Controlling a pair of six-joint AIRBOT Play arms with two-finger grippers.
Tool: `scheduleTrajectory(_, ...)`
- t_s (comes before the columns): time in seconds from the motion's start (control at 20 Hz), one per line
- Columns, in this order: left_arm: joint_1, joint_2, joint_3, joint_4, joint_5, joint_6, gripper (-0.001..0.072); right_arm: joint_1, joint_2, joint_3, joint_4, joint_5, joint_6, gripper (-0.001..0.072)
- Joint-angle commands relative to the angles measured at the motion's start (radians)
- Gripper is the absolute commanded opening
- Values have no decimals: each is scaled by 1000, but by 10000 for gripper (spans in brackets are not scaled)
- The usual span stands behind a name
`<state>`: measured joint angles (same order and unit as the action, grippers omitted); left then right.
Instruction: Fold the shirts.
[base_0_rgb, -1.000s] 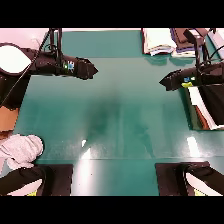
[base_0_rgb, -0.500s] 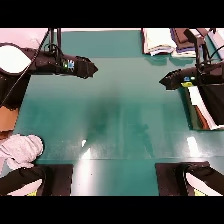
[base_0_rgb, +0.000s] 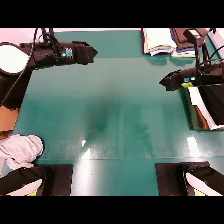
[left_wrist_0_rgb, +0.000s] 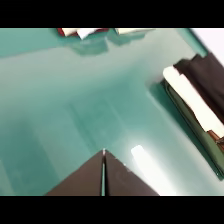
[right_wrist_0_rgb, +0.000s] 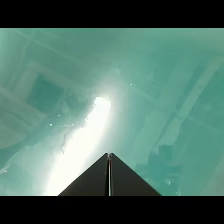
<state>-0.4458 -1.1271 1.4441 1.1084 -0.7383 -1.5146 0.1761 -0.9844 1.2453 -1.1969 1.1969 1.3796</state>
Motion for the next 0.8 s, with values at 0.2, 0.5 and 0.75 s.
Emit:
scheduleTrajectory(0.2, 260, 216, -94, 195, -451, -81, 23, -1, 0, 0, 0, 2, 0, 14)
scheduleTrajectory(0.5, 486, 540, -416, 529, -729, -190, 47, -1, 0, 0, -1, -18, 0, 14)
scheduleTrajectory(0.75, 647, 576, -684, 635, -779, -186, 513, -1, 0, 1, -1, -28, 0, 15)
